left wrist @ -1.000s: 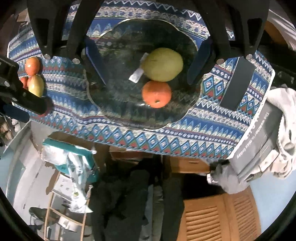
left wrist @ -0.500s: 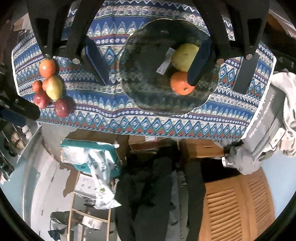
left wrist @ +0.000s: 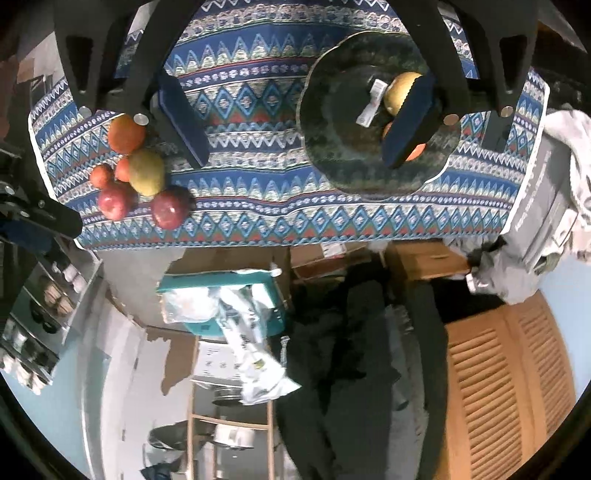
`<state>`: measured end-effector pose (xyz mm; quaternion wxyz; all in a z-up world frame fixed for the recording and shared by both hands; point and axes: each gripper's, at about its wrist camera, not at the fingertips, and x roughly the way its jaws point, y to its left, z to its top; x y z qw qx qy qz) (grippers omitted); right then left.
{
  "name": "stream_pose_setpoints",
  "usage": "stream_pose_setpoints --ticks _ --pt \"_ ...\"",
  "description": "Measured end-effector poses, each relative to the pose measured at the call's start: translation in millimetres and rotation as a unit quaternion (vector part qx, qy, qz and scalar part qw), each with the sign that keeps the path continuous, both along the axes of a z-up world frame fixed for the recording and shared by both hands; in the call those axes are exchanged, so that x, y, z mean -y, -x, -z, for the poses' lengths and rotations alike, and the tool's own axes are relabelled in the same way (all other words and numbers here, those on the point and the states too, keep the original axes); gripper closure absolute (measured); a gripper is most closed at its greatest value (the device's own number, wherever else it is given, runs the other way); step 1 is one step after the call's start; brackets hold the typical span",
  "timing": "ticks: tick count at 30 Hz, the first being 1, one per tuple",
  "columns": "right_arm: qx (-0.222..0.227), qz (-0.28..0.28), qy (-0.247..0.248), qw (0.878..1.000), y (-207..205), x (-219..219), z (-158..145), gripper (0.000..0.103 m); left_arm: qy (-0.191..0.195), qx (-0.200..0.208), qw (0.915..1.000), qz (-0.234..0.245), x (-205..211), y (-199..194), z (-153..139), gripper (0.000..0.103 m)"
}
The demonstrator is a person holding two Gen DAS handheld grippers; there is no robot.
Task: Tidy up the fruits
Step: 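Open and withdraw both tools from the plate back toward the fruit cluster, then lower the right tool over another large orange while the left tool follows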
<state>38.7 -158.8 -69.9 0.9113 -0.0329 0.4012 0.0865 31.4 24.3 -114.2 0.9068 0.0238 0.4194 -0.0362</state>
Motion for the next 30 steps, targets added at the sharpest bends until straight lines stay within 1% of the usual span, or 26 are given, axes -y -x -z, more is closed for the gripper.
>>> stream_pose_setpoints --ticks 4,13,21,25,30 --pt "0.003 0.014 -0.003 1.000 5 18 -1 0.019 -0.006 0.005 0.9999 0.015 17 0 -2 0.005" --pt "0.001 0.044 0.003 0.999 12 57 5 0.019 -0.008 -0.001 0.9991 0.042 50 -8 1 0.005" --pt "-0.013 0.071 0.002 0.997 15 87 19 0.019 -0.025 -0.005 0.9978 0.061 76 -11 9 0.005" --pt "-0.022 0.086 0.002 0.996 19 101 27 0.019 -0.024 -0.008 0.9974 0.068 84 -14 11 0.005" --pt "-0.037 0.098 0.005 0.994 19 112 40 0.019 -0.034 -0.019 0.9968 0.069 92 -19 22 0.005"
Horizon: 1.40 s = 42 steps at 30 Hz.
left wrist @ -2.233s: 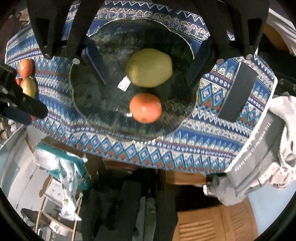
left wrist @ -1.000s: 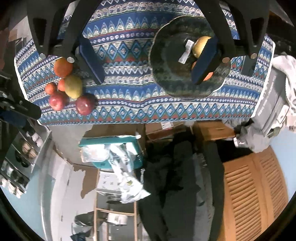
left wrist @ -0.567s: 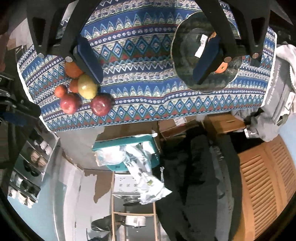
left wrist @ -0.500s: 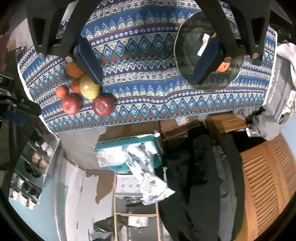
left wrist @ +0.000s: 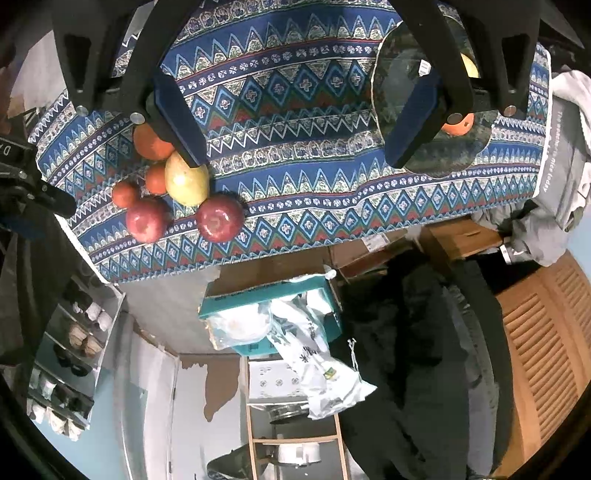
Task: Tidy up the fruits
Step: 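Lower the right tool over another large orange while the left tool follows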
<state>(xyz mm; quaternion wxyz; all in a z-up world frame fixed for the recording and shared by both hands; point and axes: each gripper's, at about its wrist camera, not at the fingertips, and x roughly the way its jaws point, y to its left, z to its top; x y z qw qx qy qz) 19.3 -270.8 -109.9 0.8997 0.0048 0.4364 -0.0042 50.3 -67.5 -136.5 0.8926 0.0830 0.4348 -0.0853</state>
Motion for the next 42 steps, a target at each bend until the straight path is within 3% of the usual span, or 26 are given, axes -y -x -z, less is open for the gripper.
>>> stream_pose_setpoints --ticks 10,25,42 --pt "-0.068 -0.004 -0.002 0.998 -17 -6 51 0.019 -0.047 -0.036 0.9981 -0.015 2 -12 48 0.005" --pt "-0.172 -0.029 -0.024 0.984 -37 -27 135 0.019 -0.048 -0.101 0.9934 -0.024 -2 -22 102 0.005" --pt "-0.218 -0.025 -0.046 0.974 -58 -33 179 0.021 -0.056 -0.117 0.9914 -0.019 -4 -23 116 0.005"
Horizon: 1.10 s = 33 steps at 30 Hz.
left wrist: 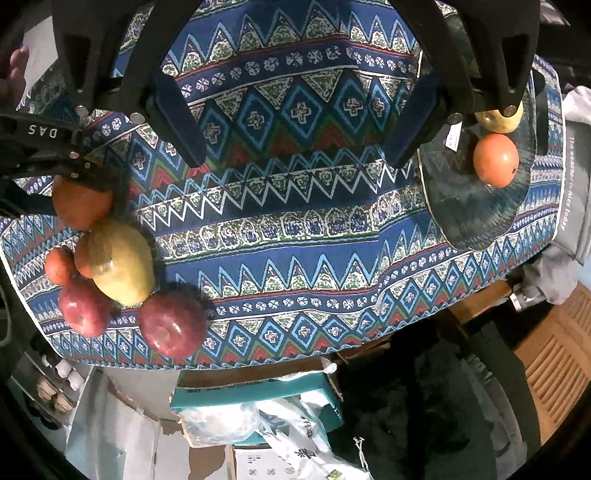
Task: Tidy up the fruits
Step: 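Lower the right tool over another large orange while the left tool follows, then close the right tool on the large orange while the left tool lowers toward a red apple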
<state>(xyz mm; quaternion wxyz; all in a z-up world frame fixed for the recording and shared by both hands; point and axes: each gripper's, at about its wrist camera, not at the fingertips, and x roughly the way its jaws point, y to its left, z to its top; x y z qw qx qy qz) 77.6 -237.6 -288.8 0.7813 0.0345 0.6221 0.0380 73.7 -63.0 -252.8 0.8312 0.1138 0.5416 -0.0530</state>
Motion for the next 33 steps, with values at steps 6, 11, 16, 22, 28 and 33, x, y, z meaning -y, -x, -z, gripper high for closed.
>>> stream_pose_setpoints --ticks 6,11,16,22,28,33 --pt "-0.005 -0.007 -0.011 1.000 -2 -4 9 0.032 -0.004 0.003 1.0000 0.007 3 3 -3 0.005" --pt "0.008 -0.010 -0.008 1.000 4 -7 7 0.034 -0.006 0.007 0.9999 0.010 4 4 -5 0.005" --pt "0.039 -0.012 0.031 0.999 25 -6 -9 0.035 0.000 0.009 0.9999 0.007 3 4 -8 0.005" --pt "0.061 0.005 0.025 0.998 36 5 -25 0.035 0.012 0.015 0.9998 0.007 3 4 -14 0.005" --pt "0.088 0.020 0.033 0.995 36 20 -53 0.035 0.032 0.021 0.9993 0.007 4 2 -26 0.005" --pt "0.113 0.031 0.041 0.992 30 30 -70 0.035 0.040 0.028 0.9988 0.009 10 -8 -35 0.005"
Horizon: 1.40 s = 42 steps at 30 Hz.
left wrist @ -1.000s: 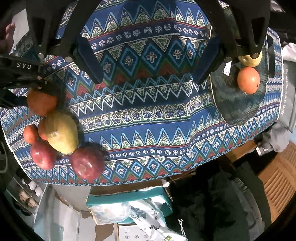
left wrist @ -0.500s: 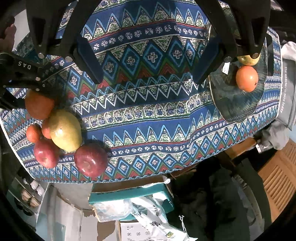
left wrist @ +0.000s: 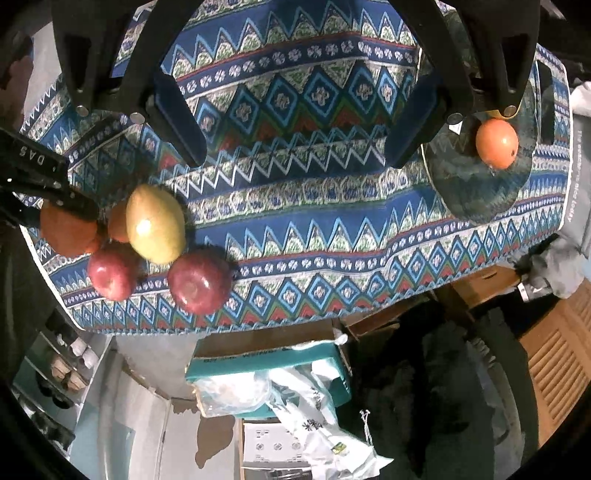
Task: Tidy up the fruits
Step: 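Close the right tool on the large orange while the left tool lowers toward a red apple, then close the left tool on the red apple while the right tool holds the orange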
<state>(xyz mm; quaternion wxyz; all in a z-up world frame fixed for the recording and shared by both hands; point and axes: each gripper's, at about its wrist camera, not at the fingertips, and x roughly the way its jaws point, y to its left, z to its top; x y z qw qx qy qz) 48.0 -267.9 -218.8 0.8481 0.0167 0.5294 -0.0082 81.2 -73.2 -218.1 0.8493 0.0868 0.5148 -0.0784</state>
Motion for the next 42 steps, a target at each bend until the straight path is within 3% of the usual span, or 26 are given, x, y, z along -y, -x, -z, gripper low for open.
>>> stream_pose_setpoints --ticks 9,22,42 --pt "0.032 0.012 0.016 0.999 -37 15 -16 0.035 0.026 -0.004 0.9996 -0.003 19 -28 0 0.005" --pt "0.044 0.030 0.008 0.999 -68 37 -14 0.035 0.031 -0.009 0.9989 0.035 71 -82 5 0.005" --pt "0.045 0.052 0.006 0.998 -86 57 -8 0.035 0.031 -0.053 0.9971 0.045 110 -118 48 0.005"
